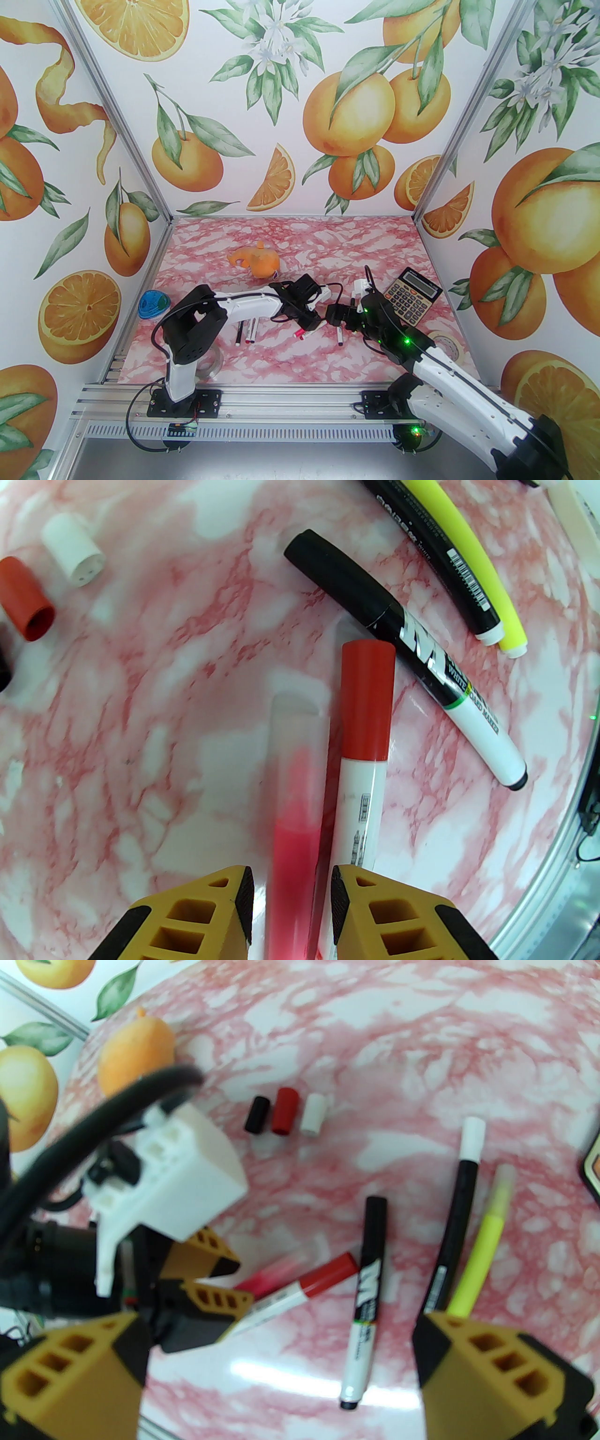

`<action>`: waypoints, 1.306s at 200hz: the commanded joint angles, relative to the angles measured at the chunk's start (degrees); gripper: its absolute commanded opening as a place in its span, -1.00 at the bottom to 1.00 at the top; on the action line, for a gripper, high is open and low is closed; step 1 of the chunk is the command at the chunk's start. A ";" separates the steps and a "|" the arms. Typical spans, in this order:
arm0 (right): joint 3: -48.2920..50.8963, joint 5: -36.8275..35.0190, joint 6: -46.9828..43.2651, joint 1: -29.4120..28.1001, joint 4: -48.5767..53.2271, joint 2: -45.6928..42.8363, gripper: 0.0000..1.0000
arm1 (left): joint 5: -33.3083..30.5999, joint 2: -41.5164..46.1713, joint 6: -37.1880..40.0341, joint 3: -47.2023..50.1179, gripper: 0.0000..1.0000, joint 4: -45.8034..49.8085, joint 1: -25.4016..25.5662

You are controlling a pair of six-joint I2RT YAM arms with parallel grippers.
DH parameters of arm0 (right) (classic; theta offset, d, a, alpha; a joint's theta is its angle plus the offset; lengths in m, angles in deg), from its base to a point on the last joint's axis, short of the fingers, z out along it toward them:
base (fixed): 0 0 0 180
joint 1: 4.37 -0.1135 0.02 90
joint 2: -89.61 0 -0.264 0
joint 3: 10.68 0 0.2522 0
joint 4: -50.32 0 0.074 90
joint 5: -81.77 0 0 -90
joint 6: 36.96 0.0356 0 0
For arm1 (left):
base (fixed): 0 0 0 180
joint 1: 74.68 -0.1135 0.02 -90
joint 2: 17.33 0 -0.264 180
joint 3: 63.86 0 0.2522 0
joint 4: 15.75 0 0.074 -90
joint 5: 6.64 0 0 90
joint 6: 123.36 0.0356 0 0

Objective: Open the pen caps

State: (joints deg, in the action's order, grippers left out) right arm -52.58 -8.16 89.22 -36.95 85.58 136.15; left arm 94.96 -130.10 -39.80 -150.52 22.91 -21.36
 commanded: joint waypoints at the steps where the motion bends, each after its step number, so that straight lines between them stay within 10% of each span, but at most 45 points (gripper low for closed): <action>1: 0.37 -0.08 0.02 -0.31 -0.84 0.37 0.96 | 1.19 -2.01 1.95 -2.22 -0.32 2.64 0.56; 261: 0.67 0.45 0.92 -0.34 -2.40 1.37 0.96 | -27.07 -10.01 -2.74 -7.47 -0.46 26.44 4.15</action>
State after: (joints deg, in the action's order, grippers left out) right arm -51.90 -8.31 89.68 -36.97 85.34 137.77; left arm 75.90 -134.80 -42.22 -159.35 42.24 -17.78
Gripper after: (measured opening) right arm 0.978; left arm 0.281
